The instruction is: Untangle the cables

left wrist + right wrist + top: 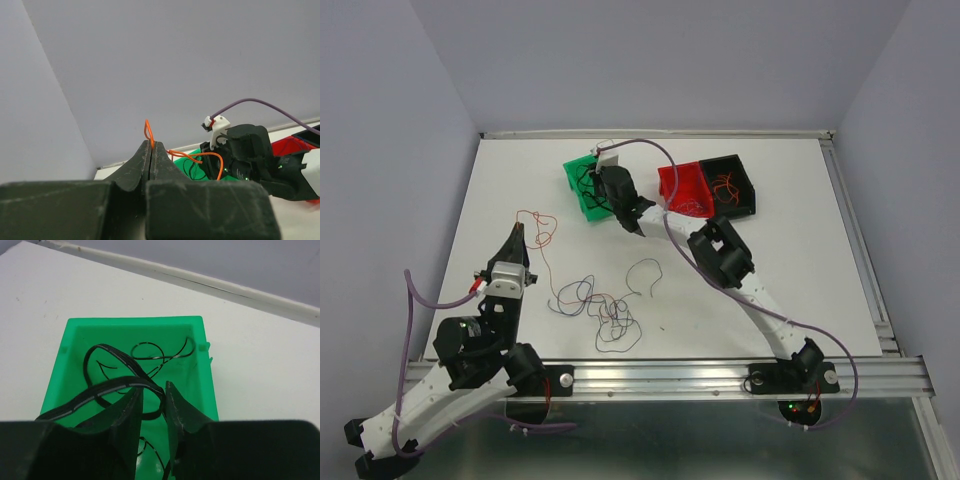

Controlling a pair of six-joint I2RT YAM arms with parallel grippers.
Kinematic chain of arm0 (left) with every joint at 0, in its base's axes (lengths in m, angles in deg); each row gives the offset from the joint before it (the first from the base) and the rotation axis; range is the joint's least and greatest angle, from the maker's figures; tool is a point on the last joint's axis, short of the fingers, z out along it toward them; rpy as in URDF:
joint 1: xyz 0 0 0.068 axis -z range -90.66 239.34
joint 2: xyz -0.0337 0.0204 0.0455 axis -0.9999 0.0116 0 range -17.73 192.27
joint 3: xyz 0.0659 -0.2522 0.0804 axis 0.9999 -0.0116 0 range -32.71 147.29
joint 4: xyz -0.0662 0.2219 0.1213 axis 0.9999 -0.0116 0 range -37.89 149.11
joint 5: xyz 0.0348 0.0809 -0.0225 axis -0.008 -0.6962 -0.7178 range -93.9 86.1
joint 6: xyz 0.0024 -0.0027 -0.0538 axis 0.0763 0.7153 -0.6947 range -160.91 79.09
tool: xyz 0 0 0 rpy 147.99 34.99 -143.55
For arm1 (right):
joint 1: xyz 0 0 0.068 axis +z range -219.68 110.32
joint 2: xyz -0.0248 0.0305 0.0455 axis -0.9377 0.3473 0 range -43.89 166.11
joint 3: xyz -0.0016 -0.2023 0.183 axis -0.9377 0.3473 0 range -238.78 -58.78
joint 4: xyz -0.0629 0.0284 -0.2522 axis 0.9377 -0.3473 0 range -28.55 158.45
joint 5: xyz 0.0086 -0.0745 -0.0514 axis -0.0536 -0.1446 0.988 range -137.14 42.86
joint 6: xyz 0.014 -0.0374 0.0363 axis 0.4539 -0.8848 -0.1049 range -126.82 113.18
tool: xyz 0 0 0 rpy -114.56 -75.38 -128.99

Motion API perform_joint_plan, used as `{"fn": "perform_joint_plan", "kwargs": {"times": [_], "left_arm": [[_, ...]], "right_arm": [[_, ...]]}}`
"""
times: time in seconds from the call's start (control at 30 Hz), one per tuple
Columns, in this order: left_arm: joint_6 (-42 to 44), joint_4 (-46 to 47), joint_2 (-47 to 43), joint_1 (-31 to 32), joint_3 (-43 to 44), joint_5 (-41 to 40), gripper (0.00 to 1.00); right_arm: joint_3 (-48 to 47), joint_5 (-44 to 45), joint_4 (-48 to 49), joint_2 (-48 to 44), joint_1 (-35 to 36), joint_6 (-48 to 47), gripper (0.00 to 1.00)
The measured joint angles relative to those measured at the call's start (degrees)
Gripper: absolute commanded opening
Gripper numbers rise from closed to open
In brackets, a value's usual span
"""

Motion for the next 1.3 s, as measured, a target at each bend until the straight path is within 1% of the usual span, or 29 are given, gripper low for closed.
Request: {"fn": "perform_joint_plan", "kwargs": {"times": [0.03,0.13,0.2,0.33,0.43,0.63,0.8,0.87,0.9,0.93,0.97,1.03,1.13,1.2,1.3], "left_arm": [[0.0,0.0,0.0,0.0,0.0,0.0,0.0],[0.0,0.0,0.0,0.0,0.0,0.0,0.0],[0.0,0.0,0.0,0.0,0.0,0.0,0.0],[0.0,-0.1,0.0,0.0,0.0,0.0,0.0],[0.0,-0.1,0.2,0.0,0.0,0.0,0.0],[0.0,-0.2,3.1,0.0,0.0,0.1,0.0],[-0.3,-1.0,6.3,0.0,0.0,0.5,0.0],[-0.7,-1.6,6.9,0.0,0.0,1.0,0.0],[-1.0,-1.9,7.0,0.0,0.0,1.4,0.0],[-1.1,-2.1,7.1,0.0,0.0,1.6,0.0],[-1.4,-2.4,7.1,0.0,0.0,2.0,0.0],[-1.9,-3.0,7.1,0.0,0.0,3.0,0.0],[-2.4,-3.4,7.6,0.0,0.0,4.9,0.0],[-2.5,-3.5,8.9,0.0,0.0,5.8,0.0],[-2.5,-2.9,11.5,-0.2,-1.0,6.4,0.0]], "right_arm": [[0.0,0.0,-0.2,0.0,0.0,0.0,0.35],[0.0,0.0,-0.9,-0.1,0.0,-0.1,0.44],[0.0,0.0,-1.5,-0.5,0.0,-0.1,0.52],[0.1,0.3,-2.9,-2.8,0.1,-0.3,0.55],[1.8,0.4,-3.2,-6.1,0.1,-0.2,0.59],[9.5,0.6,-5.4,-18.1,0.2,0.8,0.63],[19.6,-1.1,-11.4,-30.4,0.3,3.8,0.62],[25.8,-3.0,-14.6,-35.9,0.4,5.9,0.63],[30.2,-4.3,-16.3,-39.7,0.4,7.1,0.7],[32.9,-5.7,-17.4,-41.6,0.4,8.0,0.74],[38.0,-8.0,-18.3,-45.6,0.4,8.8,0.78],[45.2,-11.5,-20.4,-50.7,0.5,9.6,0.83],[57.0,-19.3,-23.3,-60.3,1.1,8.9,0.82],[61.3,-24.1,-25.2,-64.3,1.9,8.1,0.8],[62.1,-28.4,-26.8,-65.6,4.1,7.4,0.78]]}}
